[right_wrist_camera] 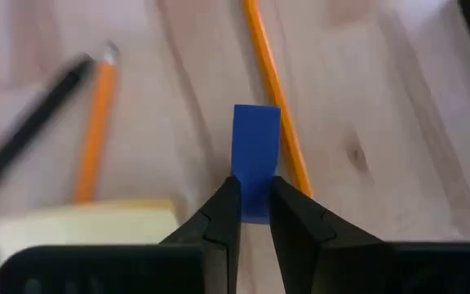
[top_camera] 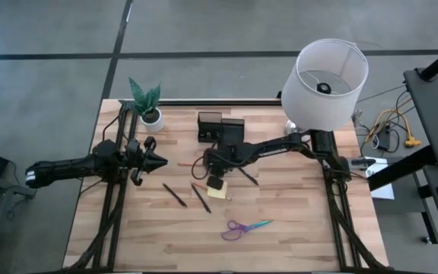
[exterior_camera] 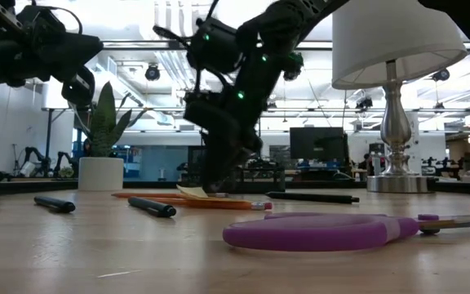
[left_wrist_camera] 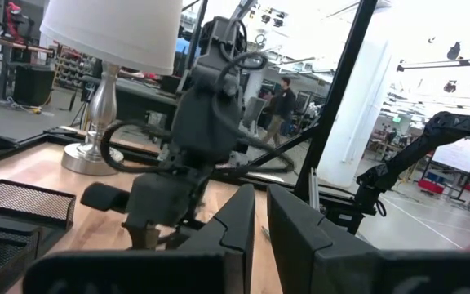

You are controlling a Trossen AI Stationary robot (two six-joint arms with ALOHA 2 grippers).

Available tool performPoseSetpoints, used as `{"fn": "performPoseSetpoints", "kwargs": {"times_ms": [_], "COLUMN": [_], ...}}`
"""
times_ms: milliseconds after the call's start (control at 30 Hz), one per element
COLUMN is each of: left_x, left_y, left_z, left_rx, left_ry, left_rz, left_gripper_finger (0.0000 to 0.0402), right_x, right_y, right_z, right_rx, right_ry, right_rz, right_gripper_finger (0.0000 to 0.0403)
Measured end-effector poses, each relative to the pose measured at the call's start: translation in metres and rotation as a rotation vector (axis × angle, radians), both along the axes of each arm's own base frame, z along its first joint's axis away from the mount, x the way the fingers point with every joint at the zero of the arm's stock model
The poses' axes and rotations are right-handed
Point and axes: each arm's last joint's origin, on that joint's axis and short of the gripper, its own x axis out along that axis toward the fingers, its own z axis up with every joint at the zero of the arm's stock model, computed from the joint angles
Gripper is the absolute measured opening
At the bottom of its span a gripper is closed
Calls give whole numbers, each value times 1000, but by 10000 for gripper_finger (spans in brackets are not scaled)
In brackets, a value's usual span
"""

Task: Pick and place office supplies into organizer
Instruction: Put the blue eraser into the black desk organizer

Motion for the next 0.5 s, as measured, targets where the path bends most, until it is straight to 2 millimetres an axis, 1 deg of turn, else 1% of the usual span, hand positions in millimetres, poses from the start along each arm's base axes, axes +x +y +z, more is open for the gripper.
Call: {"fn": "performPoseSetpoints", "kwargs": {"times_ms": [133, 267, 400, 500], "left_x": [0, 0, 0, 0], "left_y": [0, 0, 0, 0], "left_z": [0, 0, 0, 0], "left_rx": [0, 0, 0, 0], "left_ry": [0, 0, 0, 0], "left_rz": [0, -1, 0, 0], "left_gripper_finger": [20, 20, 20, 20], "right_x": [9, 16, 23, 25], "right_y": [-2, -12, -28, -45], "right_z": [16, 33, 52, 62], "right_rx": [-33, -79, -125, -137], "right_ry": [-55, -109, -168, -198], "right_rz": [-6, -45, -117, -197], "right_gripper_finger": [48, 48, 48, 48]}}
